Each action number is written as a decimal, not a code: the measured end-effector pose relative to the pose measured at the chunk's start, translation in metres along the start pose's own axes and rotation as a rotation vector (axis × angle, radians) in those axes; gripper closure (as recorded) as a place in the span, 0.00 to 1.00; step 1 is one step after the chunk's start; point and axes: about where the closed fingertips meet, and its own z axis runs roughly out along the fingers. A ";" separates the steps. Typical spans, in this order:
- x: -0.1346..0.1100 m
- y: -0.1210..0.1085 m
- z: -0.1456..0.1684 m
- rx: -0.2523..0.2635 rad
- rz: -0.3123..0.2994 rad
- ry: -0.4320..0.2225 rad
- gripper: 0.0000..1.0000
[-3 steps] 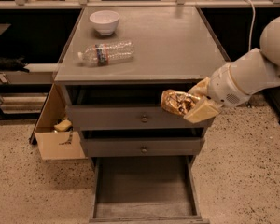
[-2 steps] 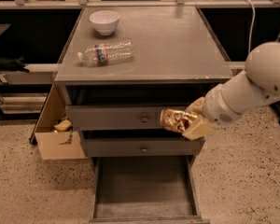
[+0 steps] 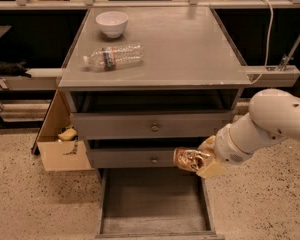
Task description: Place orange can into bottom drawer
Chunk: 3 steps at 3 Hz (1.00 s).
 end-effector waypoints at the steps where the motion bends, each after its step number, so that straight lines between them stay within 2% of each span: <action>1: 0.004 0.002 0.012 -0.021 0.001 0.002 1.00; 2: 0.020 0.011 0.060 -0.070 -0.027 -0.015 1.00; 3: 0.051 0.029 0.169 -0.194 -0.040 -0.045 1.00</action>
Offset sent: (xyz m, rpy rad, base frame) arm -0.0168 0.0285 -0.1913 0.1068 0.1241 0.1376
